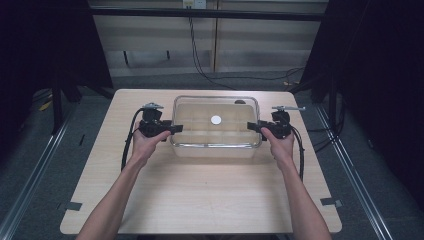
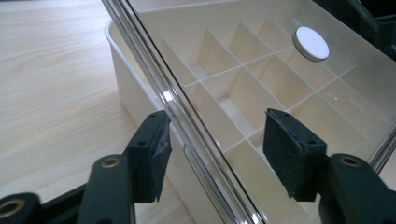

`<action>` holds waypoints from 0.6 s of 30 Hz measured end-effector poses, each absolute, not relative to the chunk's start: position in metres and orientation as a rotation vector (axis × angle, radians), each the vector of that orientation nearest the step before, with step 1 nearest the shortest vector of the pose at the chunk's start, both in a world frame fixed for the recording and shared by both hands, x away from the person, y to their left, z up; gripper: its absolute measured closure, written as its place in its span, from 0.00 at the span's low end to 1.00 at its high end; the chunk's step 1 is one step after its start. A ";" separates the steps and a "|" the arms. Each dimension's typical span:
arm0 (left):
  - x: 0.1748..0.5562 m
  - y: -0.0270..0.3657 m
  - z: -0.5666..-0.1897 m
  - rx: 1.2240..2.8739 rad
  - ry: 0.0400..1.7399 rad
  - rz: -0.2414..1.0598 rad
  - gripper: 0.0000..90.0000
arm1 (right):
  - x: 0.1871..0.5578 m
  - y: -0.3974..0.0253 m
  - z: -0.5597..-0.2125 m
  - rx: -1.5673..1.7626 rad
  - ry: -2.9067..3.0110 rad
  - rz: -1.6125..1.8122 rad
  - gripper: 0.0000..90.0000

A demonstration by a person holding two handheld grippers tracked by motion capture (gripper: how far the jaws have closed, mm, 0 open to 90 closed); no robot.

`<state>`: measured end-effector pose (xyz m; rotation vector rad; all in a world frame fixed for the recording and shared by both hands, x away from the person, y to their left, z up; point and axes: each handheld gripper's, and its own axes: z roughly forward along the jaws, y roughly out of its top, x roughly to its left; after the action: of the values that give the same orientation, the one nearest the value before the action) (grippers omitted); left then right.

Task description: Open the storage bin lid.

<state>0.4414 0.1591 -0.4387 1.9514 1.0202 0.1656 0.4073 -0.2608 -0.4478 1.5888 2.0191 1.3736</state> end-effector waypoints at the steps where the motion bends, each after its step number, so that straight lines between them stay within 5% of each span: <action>1: 0.441 0.160 -0.437 1.952 1.019 0.172 0.49 | 0.407 -0.262 -0.447 1.594 2.018 1.380 0.50; 18: 0.433 0.167 -0.423 1.916 0.978 0.211 0.64 | 0.396 -0.271 -0.430 1.595 1.960 1.465 0.68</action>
<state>0.4325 0.1671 -0.4234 1.9161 0.9782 0.2110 0.3962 -0.2707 -0.4303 1.5946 1.9602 1.4653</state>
